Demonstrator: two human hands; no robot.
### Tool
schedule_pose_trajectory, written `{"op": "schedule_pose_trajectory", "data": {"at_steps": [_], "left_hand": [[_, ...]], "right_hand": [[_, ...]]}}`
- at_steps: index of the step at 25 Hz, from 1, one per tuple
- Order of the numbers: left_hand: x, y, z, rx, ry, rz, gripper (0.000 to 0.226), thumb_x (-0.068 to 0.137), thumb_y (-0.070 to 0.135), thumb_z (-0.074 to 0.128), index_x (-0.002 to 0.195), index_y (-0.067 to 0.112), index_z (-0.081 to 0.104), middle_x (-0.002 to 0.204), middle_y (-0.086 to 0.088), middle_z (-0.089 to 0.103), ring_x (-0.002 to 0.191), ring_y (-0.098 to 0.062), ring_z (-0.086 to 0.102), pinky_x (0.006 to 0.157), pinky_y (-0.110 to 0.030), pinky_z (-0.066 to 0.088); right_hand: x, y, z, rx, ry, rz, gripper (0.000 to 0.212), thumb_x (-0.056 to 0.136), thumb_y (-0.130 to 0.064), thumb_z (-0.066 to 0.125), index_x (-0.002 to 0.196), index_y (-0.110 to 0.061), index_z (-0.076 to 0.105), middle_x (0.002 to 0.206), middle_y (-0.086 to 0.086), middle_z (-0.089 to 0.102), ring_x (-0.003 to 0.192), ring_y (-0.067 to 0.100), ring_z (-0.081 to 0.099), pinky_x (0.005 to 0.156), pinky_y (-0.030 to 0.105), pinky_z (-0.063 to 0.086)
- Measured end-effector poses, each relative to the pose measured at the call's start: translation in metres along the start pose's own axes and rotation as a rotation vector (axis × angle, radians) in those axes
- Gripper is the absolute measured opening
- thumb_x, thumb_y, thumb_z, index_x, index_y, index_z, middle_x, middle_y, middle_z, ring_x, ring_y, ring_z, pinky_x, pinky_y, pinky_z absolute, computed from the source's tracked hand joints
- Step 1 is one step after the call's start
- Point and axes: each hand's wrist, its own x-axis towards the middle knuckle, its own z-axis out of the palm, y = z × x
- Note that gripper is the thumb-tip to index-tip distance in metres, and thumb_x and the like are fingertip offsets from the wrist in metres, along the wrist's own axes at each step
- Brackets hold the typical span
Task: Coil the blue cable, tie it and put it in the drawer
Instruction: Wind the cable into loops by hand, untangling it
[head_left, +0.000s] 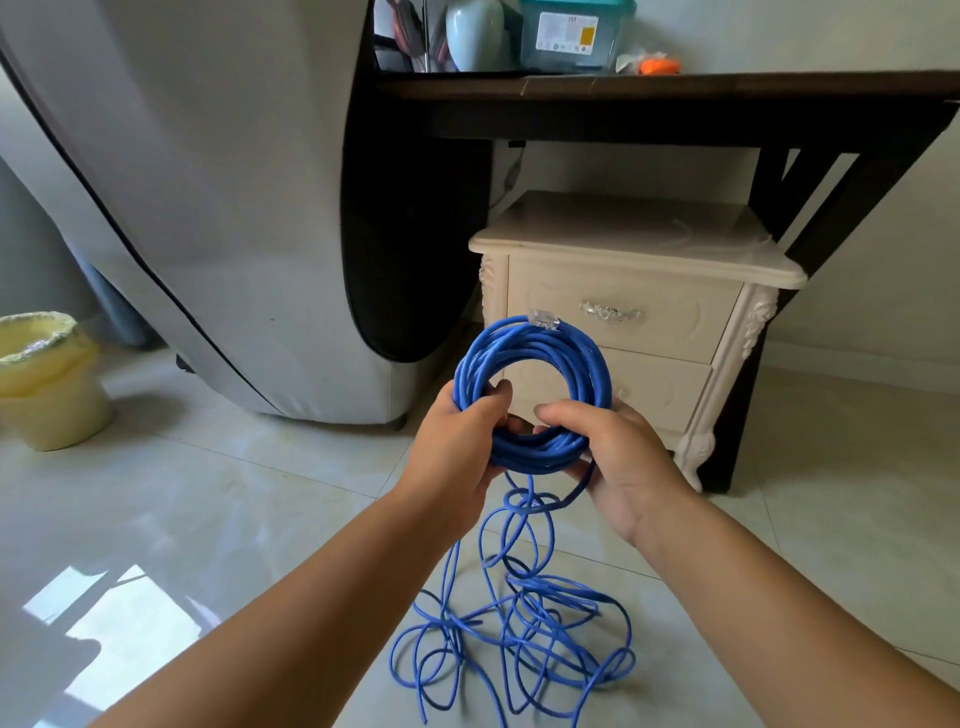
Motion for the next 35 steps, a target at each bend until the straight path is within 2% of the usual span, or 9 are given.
{"op": "schedule_pose_trajectory", "data": {"at_steps": [6,11,14,17,20,24,29,32,35], "left_hand": [[0.002,-0.002,-0.004,0.403,-0.112,0.043,0.017,0.088,0.022,0.07,0.1,0.021,0.058,0.086,-0.001,0.065,0.076,-0.005,0.063,0.071,-0.019,0.05],[0.001,0.013,-0.01,0.533,-0.317,0.212,0.088,0.082,0.015,0.075,0.15,0.045,0.027,0.141,0.018,0.042,0.094,0.021,0.058,0.071,-0.006,0.048],[-0.002,0.008,-0.011,0.947,-0.403,0.405,0.1,0.073,0.01,0.073,0.153,0.042,0.021,0.148,0.012,0.036,0.123,-0.003,0.05,0.094,-0.024,0.052],[0.007,-0.003,-0.013,1.197,-0.273,0.558,0.096,0.076,0.006,0.071,0.153,0.036,0.022,0.138,0.004,0.047,0.119,-0.016,0.053,0.096,-0.036,0.052],[0.011,-0.003,-0.012,1.195,-0.098,0.616,0.055,0.083,0.008,0.068,0.131,0.026,0.05,0.114,0.003,0.061,0.098,-0.016,0.06,0.084,-0.033,0.052],[0.014,-0.001,-0.011,0.954,0.033,0.555,0.019,0.088,0.011,0.067,0.096,0.022,0.054,0.083,0.008,0.061,0.07,-0.005,0.058,0.059,-0.014,0.045],[0.022,0.003,-0.007,0.385,0.157,0.314,0.01,0.093,0.023,0.065,0.097,0.015,0.059,0.074,-0.005,0.059,0.056,-0.006,0.056,0.052,-0.023,0.048],[0.022,-0.002,-0.005,0.123,0.136,0.146,0.018,0.091,0.025,0.066,0.105,0.014,0.062,0.074,-0.006,0.053,0.067,-0.017,0.054,0.063,-0.03,0.049],[0.012,-0.007,0.003,0.047,0.017,0.072,0.02,0.093,0.018,0.065,0.111,0.011,0.061,0.072,-0.005,0.062,0.064,-0.012,0.062,0.062,-0.025,0.053]], "right_hand": [[0.013,-0.001,-0.005,-0.272,0.239,-0.188,0.019,0.086,-0.012,0.067,0.089,-0.026,0.055,0.083,0.001,0.064,0.083,0.03,0.066,0.074,0.036,0.054],[0.016,0.0,-0.018,-0.938,0.246,-0.442,0.023,0.085,-0.013,0.062,0.101,-0.022,0.049,0.091,-0.003,0.055,0.076,0.021,0.054,0.06,0.032,0.038],[0.008,0.006,-0.011,-1.241,0.147,-0.56,0.033,0.082,-0.011,0.063,0.11,-0.022,0.049,0.101,-0.004,0.049,0.091,0.023,0.053,0.065,0.031,0.035],[-0.002,0.005,-0.001,-1.313,0.053,-0.717,0.043,0.08,-0.004,0.061,0.118,-0.021,0.05,0.106,-0.003,0.049,0.096,0.02,0.05,0.064,0.03,0.037],[-0.004,0.004,0.001,-1.184,0.062,-0.794,0.052,0.078,-0.001,0.063,0.124,-0.021,0.049,0.108,-0.007,0.049,0.098,0.016,0.05,0.068,0.026,0.04],[-0.001,-0.005,-0.004,-0.749,-0.011,-0.574,0.074,0.077,-0.01,0.074,0.138,-0.032,0.04,0.115,-0.011,0.047,0.101,0.002,0.052,0.077,0.005,0.043],[-0.001,0.005,-0.004,-0.274,-0.131,-0.22,0.053,0.067,-0.037,0.082,0.113,-0.034,0.055,0.102,-0.001,0.063,0.104,0.025,0.066,0.102,0.045,0.049],[-0.005,0.016,0.006,-0.085,-0.134,-0.166,0.051,0.065,-0.033,0.083,0.108,-0.026,0.056,0.103,0.011,0.062,0.108,0.032,0.065,0.103,0.047,0.048],[-0.002,0.007,0.004,0.061,-0.053,-0.14,0.012,0.084,-0.01,0.071,0.091,-0.013,0.061,0.083,0.008,0.071,0.081,0.022,0.071,0.094,0.046,0.054]]}}
